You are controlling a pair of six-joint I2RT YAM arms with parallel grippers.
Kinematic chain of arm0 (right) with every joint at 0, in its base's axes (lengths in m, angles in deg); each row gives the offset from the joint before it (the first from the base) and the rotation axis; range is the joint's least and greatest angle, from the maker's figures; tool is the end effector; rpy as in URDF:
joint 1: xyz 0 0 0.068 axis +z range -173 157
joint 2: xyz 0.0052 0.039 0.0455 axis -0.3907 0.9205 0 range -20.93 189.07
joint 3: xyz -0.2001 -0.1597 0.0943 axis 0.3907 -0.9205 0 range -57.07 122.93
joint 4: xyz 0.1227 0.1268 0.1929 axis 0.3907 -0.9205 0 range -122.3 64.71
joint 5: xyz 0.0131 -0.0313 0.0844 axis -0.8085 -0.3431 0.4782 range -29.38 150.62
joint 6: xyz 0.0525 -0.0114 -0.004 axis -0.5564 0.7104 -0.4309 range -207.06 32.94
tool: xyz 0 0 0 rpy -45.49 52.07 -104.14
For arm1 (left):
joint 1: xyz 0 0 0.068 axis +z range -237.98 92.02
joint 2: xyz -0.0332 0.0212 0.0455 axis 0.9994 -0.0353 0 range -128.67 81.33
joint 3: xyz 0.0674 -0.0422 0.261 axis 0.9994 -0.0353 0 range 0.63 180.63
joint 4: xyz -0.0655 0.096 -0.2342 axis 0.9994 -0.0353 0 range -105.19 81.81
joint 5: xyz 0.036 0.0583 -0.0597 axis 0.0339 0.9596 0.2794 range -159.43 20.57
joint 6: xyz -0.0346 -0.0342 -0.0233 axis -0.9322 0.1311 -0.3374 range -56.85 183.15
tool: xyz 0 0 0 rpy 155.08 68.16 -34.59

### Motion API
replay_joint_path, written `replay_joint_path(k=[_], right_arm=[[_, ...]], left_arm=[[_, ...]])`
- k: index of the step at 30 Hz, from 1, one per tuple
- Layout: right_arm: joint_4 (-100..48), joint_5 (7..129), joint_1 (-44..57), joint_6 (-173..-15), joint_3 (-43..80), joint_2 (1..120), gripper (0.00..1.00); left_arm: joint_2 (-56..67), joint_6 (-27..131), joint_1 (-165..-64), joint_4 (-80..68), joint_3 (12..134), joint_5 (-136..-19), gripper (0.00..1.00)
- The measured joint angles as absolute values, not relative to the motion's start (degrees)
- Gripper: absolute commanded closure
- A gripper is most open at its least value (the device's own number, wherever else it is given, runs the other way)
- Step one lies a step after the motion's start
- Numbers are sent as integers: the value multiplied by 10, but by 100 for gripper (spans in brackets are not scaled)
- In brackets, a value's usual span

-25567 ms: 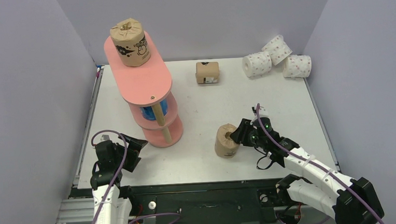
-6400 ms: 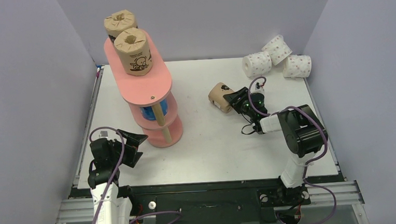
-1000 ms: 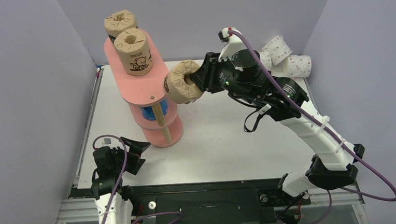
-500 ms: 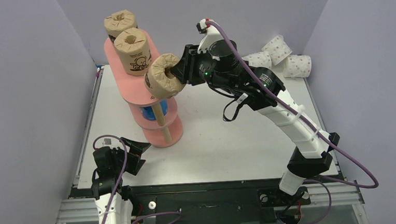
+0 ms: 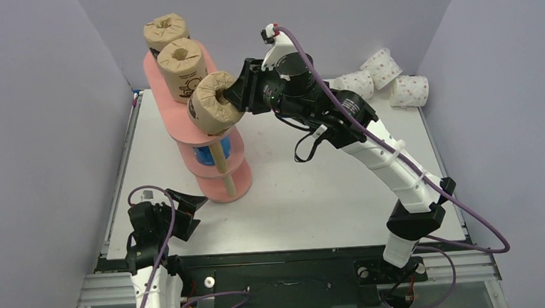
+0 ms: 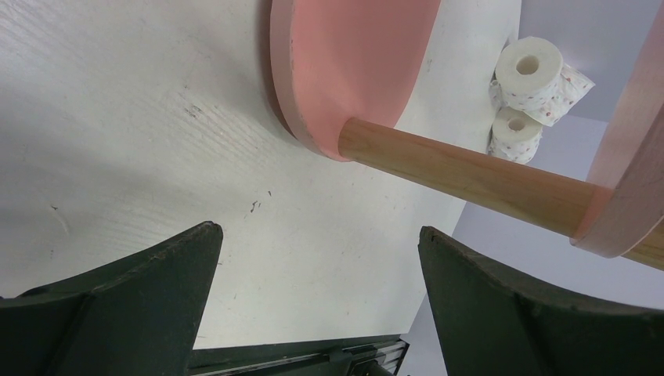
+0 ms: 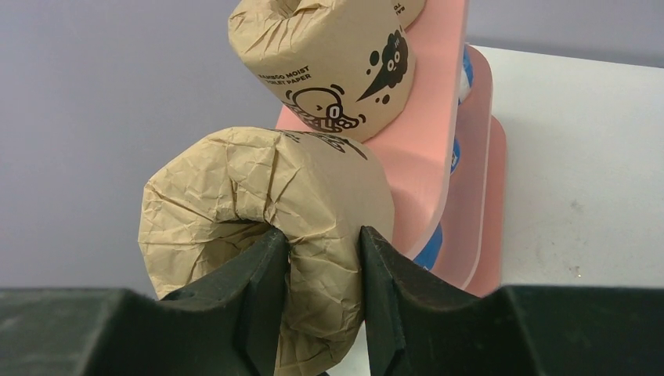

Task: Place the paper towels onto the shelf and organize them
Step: Place the paper towel on the shelf.

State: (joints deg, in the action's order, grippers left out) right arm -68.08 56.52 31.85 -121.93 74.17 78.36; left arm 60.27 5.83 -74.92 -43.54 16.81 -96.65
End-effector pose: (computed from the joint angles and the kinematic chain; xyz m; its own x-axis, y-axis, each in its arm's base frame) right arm 0.2016 0.2817 0.5340 -0.5319 0.2349 -0.8135 -0.5741 0.6061 0.5504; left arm 0.1045 0.0075 0.1790 -0.4570 -0.8743 -0.1634 -0.4546 0.3875 -0.8020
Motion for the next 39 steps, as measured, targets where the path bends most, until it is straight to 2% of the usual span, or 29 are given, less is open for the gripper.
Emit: replay_joint_path(k=[13,27,39], right_arm=[[-666,566,318,-1234,758,811,67],[-647,566,317,-1244,759,821,58],[-635,573,314,-1255,759,821,39]], left_arm=[[603,58,-749,-435,168,-967,3],[605,59,-749,-435,168,-967,3],[605,59,-749,-436,168,-967,3]])
